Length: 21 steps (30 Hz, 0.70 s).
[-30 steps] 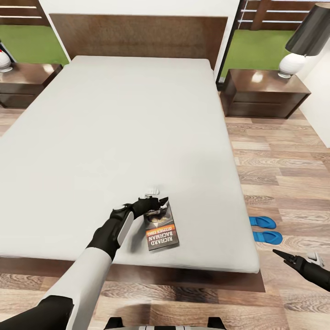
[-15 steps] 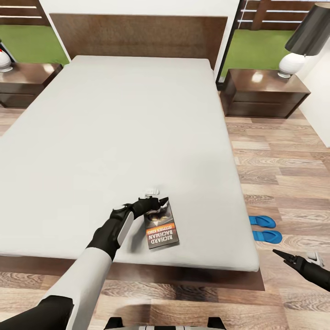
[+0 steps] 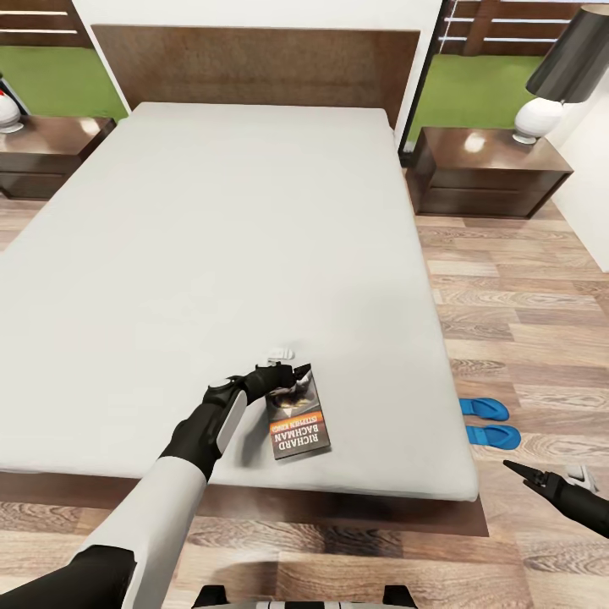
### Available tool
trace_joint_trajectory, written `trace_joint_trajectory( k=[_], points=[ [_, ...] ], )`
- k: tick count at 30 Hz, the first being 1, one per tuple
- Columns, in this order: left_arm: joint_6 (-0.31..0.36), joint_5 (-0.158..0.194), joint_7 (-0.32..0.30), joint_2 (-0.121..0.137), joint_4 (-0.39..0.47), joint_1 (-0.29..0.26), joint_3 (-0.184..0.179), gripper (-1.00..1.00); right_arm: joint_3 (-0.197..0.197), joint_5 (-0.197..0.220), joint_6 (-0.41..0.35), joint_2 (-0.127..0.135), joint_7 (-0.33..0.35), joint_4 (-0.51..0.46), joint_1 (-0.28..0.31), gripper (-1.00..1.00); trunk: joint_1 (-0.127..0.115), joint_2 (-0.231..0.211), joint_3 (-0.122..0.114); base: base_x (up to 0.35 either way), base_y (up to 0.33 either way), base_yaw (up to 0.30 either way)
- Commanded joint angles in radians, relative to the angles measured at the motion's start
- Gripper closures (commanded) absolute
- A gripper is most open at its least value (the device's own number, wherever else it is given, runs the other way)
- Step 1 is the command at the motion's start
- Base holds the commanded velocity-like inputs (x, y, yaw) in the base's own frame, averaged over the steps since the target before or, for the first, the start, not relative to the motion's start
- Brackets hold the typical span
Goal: In the bedroom, move the book from the bed onto either nightstand, and place the two sandals side by side next to the bed.
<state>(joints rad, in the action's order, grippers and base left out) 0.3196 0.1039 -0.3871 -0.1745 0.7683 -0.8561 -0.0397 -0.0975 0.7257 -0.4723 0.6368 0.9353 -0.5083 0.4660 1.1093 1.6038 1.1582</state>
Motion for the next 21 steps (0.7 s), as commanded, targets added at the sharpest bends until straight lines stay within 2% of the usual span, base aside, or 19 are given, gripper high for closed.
trace_joint_trajectory(
  k=[1,5,11,21],
  points=[
    [0.013,0.006,0.002,0.000,0.000,0.000,0.000,-1.00,-0.001,0.006,-0.008,0.000,0.001,0.000,0.000,-1.00,0.000,0.000,0.001,0.000,0.000,0.000],
    [0.013,0.006,0.002,0.000,0.000,0.000,0.000,-1.00,-0.001,0.006,-0.008,0.001,0.001,0.001,0.000,-1.00,0.000,0.000,0.001,-0.011,0.000,0.000],
    [0.013,0.006,0.002,0.000,0.000,0.001,0.000,-1.00,-0.001,0.006,-0.008,0.001,0.001,0.001,0.000,-1.00,0.000,0.000,0.001,-0.141,0.000,0.000],
    [0.013,0.007,0.002,0.000,0.000,0.002,0.000,-1.00,-0.001,0.006,-0.008,0.001,0.001,0.000,0.000,-1.00,0.000,0.000,0.001,-0.011,0.000,0.000]
  ],
)
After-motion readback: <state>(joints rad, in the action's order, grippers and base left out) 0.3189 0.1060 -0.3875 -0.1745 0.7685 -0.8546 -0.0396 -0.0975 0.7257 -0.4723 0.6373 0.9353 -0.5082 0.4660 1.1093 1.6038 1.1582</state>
